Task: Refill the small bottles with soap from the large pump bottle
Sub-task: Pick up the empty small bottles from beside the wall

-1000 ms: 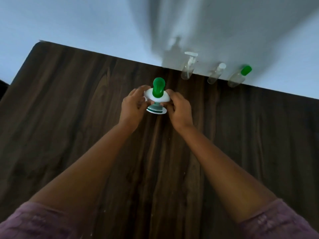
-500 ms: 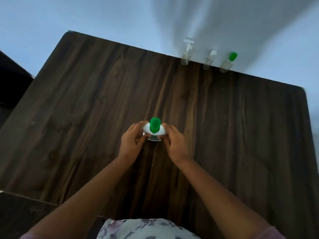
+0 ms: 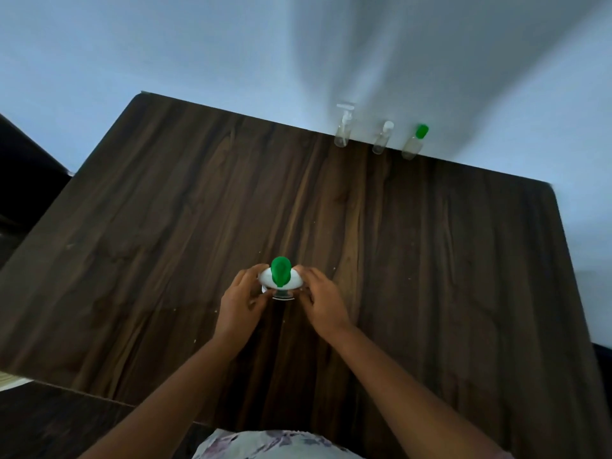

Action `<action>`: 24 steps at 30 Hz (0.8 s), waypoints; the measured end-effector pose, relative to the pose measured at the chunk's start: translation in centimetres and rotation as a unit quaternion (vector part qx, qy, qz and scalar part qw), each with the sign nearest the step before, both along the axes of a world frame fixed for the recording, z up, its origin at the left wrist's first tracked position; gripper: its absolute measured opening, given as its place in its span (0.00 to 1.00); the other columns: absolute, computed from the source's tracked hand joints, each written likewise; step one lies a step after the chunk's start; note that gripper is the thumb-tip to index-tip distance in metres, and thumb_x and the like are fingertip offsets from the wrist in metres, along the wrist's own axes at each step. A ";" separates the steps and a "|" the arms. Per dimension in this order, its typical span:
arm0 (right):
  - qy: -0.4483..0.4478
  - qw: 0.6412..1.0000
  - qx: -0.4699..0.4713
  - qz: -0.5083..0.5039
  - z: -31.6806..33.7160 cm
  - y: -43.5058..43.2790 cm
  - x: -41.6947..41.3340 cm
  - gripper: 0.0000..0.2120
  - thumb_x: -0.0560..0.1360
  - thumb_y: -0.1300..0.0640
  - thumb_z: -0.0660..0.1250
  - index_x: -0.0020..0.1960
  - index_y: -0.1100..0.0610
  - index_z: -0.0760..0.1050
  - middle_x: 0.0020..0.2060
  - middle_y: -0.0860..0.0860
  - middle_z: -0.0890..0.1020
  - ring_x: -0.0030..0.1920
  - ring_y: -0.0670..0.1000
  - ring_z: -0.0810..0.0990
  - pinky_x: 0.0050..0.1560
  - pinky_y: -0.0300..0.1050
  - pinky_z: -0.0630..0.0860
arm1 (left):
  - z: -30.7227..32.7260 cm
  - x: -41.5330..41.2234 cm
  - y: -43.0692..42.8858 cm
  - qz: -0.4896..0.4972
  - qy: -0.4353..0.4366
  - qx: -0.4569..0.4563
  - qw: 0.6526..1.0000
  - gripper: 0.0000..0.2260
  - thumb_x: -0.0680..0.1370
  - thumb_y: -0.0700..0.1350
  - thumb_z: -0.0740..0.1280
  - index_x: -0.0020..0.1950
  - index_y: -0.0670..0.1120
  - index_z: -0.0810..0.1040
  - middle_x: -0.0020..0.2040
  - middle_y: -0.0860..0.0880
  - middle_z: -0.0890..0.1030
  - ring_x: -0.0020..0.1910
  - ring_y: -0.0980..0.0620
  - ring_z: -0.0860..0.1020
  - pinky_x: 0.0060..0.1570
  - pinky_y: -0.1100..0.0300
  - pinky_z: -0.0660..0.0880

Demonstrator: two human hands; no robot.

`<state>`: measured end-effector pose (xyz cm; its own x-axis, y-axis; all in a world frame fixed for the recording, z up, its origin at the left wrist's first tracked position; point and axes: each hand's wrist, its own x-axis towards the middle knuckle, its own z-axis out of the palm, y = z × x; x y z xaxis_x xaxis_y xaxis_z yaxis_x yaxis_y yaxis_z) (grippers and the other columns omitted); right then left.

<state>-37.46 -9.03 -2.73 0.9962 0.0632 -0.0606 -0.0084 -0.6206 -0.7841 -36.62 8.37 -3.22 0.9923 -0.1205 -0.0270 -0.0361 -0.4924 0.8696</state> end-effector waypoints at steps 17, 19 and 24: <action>0.071 0.984 0.119 -0.109 -1.2 -7.4 5.4 0.24 0.77 0.68 0.66 0.71 0.60 0.67 0.65 0.55 0.74 0.64 0.50 0.75 0.59 0.34 0.75 | 1.3 6.9 0.7 0.063 -0.020 -0.031 0.997 0.23 0.74 0.26 0.63 0.66 0.44 0.71 0.57 0.47 0.78 0.55 0.51 0.79 0.53 0.69 0.76; 0.048 0.975 0.149 -0.159 -0.5 -8.5 8.7 0.23 0.76 0.70 0.67 0.70 0.63 0.69 0.62 0.56 0.76 0.61 0.53 0.77 0.53 0.28 0.75 | 2.6 11.0 -0.8 0.046 -0.014 -0.045 0.998 0.21 0.76 0.29 0.64 0.66 0.45 0.72 0.58 0.47 0.78 0.54 0.54 0.79 0.50 0.72 0.74; -0.021 0.959 0.163 -0.230 1.0 -10.4 19.0 0.20 0.76 0.67 0.69 0.66 0.65 0.72 0.58 0.57 0.79 0.54 0.49 0.79 0.47 0.23 0.73 | 4.7 22.0 -7.1 -0.008 0.014 -0.079 0.997 0.16 0.78 0.34 0.65 0.64 0.46 0.73 0.60 0.49 0.78 0.53 0.58 0.79 0.53 0.65 0.77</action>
